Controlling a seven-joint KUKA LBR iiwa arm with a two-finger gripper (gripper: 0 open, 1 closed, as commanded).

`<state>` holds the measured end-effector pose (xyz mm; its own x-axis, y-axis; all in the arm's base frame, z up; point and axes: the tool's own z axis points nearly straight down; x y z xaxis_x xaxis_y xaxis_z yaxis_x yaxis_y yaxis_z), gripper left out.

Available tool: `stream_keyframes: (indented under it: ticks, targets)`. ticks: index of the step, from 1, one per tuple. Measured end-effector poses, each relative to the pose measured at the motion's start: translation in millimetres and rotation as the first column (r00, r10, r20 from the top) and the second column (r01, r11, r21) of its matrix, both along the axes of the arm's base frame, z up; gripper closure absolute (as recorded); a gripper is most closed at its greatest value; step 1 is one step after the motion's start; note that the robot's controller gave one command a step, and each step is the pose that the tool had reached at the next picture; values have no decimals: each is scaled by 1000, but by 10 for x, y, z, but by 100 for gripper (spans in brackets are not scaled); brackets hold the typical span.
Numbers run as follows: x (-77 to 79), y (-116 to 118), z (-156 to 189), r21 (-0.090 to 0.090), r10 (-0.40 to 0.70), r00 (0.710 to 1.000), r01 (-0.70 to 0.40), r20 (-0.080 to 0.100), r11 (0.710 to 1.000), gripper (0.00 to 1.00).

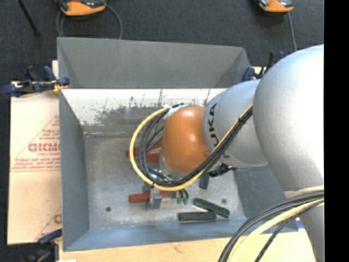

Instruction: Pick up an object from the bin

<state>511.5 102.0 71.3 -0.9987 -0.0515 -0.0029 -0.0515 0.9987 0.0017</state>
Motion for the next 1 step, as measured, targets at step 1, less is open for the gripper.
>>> stream_keyframes:
  ticks: [1]
  targets:
    - [-23, -97, 1498, 0, -14, 1000, 14, 8, 1000, 100]
